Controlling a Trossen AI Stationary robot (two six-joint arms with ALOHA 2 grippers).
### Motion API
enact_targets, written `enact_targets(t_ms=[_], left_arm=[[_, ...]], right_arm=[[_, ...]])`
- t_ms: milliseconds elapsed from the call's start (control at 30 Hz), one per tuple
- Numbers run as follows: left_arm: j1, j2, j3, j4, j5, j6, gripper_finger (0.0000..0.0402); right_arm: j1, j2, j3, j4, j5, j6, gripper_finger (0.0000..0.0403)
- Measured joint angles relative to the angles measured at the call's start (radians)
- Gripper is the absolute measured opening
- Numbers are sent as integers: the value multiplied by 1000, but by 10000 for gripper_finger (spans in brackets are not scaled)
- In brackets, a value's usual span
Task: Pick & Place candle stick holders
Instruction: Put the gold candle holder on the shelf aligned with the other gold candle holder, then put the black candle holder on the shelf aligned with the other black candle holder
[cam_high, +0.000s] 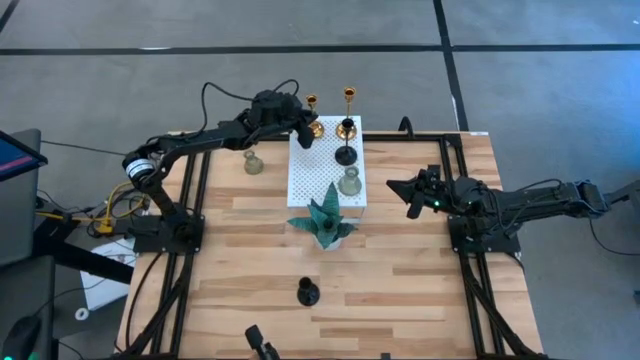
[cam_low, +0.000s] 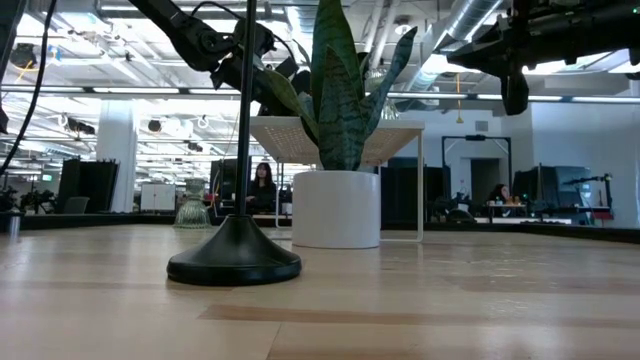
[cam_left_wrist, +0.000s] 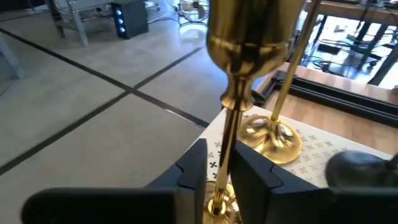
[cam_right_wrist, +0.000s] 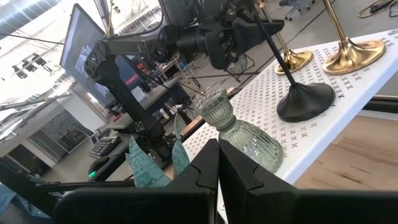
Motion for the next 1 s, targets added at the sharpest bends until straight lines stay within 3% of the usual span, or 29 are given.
enact_targets(t_ms=[267,667,1000], left_arm=[[0,0,0,0,3,-1,118],[-1,-14,-2,-8,8,-1,227],[-22,-216,-2,-192,63,-2,247]], right_arm=[[0,0,0,0,0,0,0],[0,0,0,-3,0,0,0],[0,0,0,-7,0,0,0]])
